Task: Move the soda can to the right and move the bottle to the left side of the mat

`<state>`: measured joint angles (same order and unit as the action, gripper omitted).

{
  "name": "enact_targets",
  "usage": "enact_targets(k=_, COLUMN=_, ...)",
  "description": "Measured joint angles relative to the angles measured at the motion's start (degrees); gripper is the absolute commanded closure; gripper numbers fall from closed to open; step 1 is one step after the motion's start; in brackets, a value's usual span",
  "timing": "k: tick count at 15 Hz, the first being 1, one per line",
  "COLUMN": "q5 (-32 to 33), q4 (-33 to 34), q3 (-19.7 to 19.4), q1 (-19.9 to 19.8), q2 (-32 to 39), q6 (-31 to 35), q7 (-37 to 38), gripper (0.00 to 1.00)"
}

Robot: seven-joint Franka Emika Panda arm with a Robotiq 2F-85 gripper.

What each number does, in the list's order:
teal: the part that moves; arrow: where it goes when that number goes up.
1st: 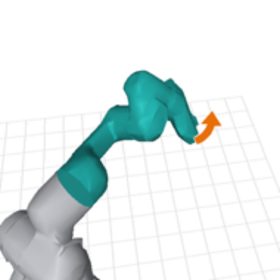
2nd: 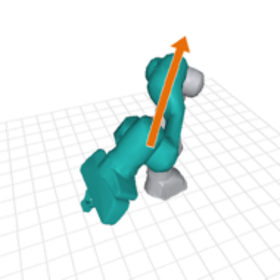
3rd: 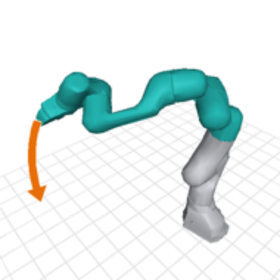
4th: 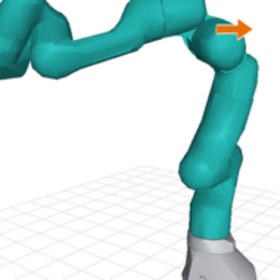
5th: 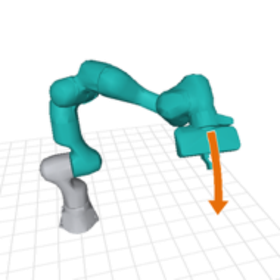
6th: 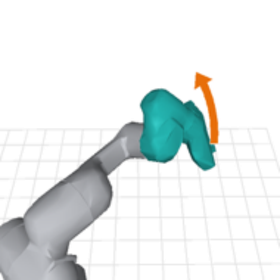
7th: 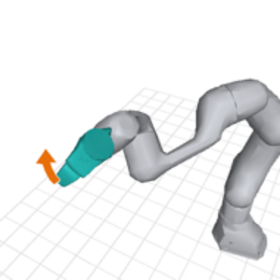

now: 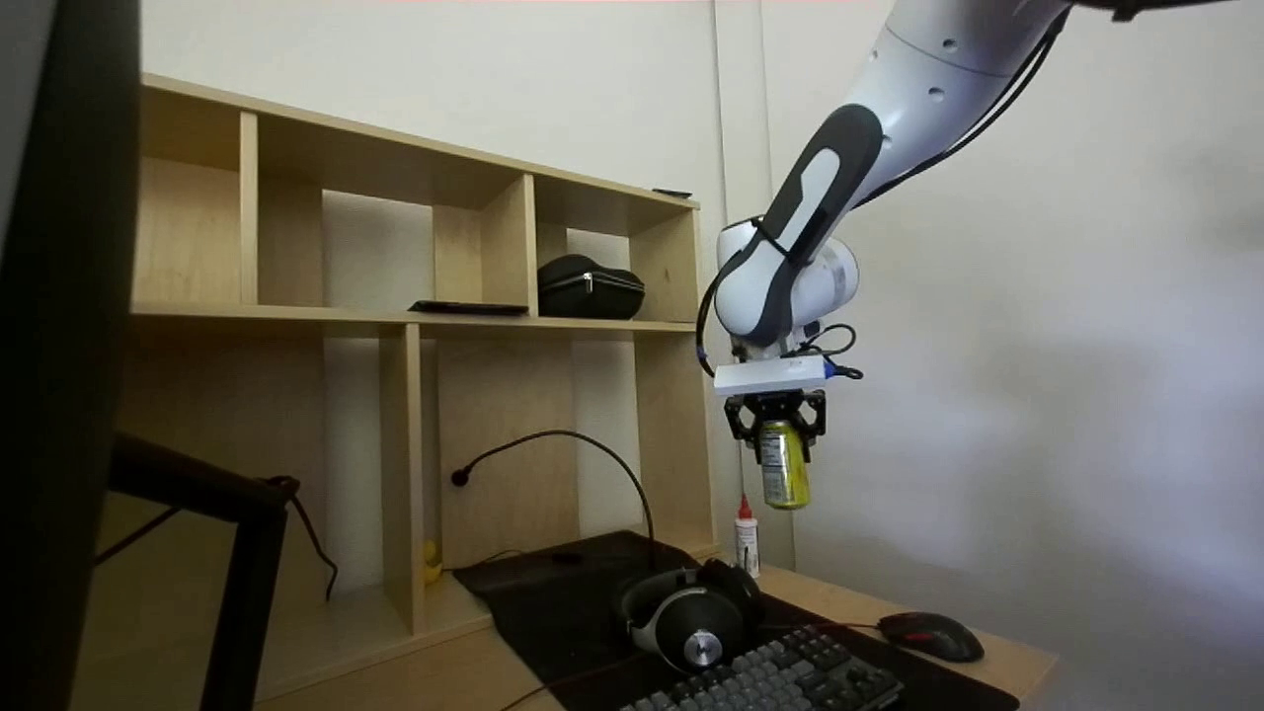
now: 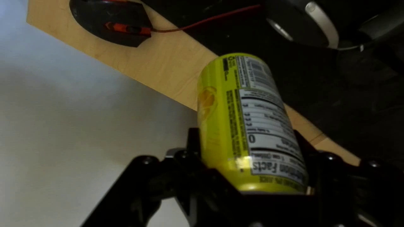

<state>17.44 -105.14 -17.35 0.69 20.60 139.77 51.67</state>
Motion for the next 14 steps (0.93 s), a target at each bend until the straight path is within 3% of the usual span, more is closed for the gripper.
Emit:
enact_targets(k=4, q5=-0.4, q4=4.7, q3=-1.5, q1=-1.0, q2=7.5, q6=0.5, q7=13.2, gripper=0.57)
enact_targets(k=5, q5=-0.3, q4=6.2, q3=-1.7, q1=-0.8, q2=9.7, q6=0.5, q7=17.2, gripper=0.32)
enact_targets(k=7, q5=-0.3, q4=9.1, q3=-1.9, q1=-0.2, q2=13.8, q6=0.3, q7=23.8, gripper=0.32)
enact_targets(k=8, q5=-0.3, q4=10.2, q3=-2.0, q1=0.0, q2=15.1, q6=0.2, q7=25.2, gripper=0.57)
enact_targets(k=14, q5=-1.9, q4=12.1, q3=-2.3, q1=-0.4, q2=17.6, q6=-0.2, q7=29.0, gripper=0.57)
